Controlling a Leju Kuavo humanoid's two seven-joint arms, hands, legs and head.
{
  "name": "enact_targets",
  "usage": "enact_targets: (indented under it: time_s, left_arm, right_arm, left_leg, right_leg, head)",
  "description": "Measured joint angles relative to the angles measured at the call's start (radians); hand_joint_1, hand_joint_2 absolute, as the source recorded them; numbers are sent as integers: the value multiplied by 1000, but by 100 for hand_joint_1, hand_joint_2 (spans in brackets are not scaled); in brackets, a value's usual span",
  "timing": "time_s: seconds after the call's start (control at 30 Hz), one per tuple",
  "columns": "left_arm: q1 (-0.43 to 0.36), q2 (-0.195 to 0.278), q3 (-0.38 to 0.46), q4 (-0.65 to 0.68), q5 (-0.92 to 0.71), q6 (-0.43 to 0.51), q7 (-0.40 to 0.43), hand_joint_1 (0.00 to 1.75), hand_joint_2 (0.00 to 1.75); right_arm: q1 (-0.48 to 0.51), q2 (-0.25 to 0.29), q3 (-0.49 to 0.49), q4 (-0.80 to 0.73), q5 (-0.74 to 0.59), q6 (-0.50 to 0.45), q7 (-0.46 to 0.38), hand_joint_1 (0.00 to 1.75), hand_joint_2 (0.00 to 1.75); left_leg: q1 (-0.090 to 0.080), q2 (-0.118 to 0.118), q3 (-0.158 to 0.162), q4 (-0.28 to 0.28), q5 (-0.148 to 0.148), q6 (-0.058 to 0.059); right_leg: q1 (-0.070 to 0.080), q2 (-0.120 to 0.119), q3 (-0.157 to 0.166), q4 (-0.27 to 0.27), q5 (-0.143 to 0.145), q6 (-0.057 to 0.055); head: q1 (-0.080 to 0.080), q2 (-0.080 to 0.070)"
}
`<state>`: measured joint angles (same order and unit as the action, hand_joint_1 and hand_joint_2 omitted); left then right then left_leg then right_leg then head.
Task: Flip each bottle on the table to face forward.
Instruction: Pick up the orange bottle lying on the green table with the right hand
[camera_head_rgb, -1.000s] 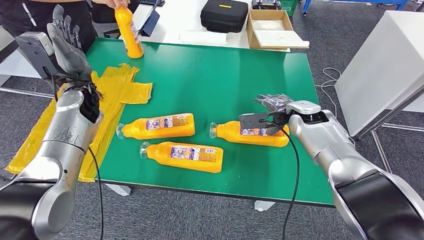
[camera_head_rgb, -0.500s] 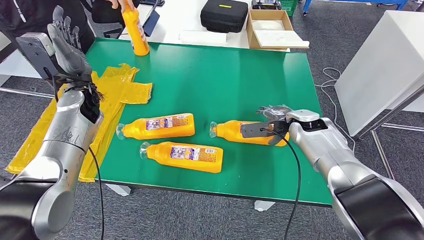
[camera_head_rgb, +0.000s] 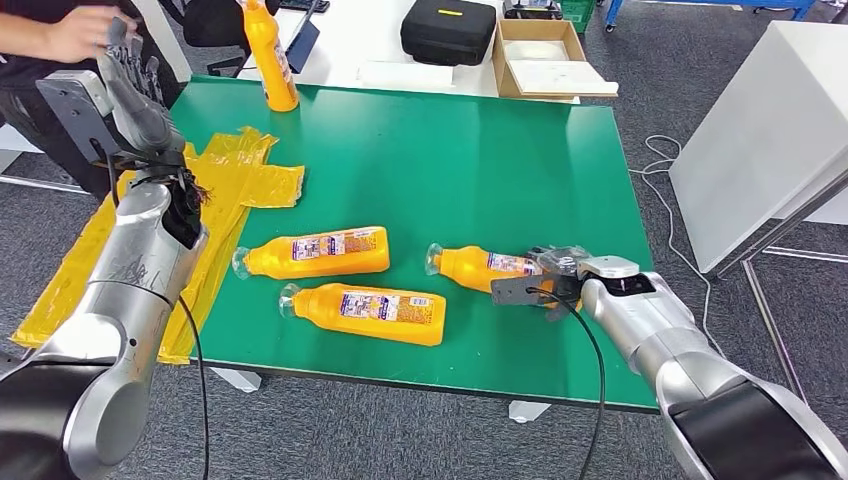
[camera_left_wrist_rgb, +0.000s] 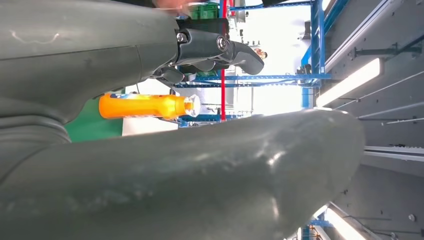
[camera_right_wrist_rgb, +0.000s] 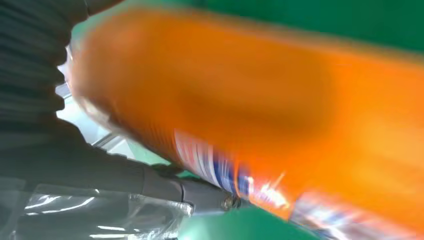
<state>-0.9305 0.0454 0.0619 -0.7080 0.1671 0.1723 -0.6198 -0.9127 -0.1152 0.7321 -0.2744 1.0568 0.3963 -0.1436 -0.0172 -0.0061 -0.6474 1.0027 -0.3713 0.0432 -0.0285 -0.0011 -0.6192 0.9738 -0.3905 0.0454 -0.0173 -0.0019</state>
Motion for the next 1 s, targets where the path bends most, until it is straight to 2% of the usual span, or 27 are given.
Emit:
enact_targets:
  time_s: [0.3, 0.43, 0.7, 1.0]
  left_arm:
    - [0, 0, 4, 7, 4, 6, -8, 0, 0]
    - [0, 3, 13, 11, 11, 10, -20, 0, 0]
    - [1, 14, 26, 14, 13, 23, -30, 0, 0]
    - [18, 16, 39, 15, 11, 13, -41, 0, 0]
  right_arm:
    - [13, -2, 0, 4, 0, -7, 24, 0, 175]
    - [22, 8, 0, 5, 10, -11, 73, 172, 175]
    - [21, 39, 0, 10, 9, 2, 109, 175, 175]
    - [-4, 49, -3, 12, -4, 20, 82, 175, 175]
  left_leg:
    - [0, 0, 0, 0, 0, 0]
    - [0, 0, 0, 0, 0, 0]
    - [0, 1, 2, 0, 1, -1]
    - [0, 0, 1, 0, 3, -1]
  right_leg:
    - [0, 0, 0, 0, 0, 0]
    - [0, 0, 0, 0, 0, 0]
    - [0, 1, 1, 0, 2, -2]
    - [1, 0, 1, 0, 4, -2]
  head:
    - [0, 0]
    - [0, 0]
    - [0, 0]
    - [0, 0]
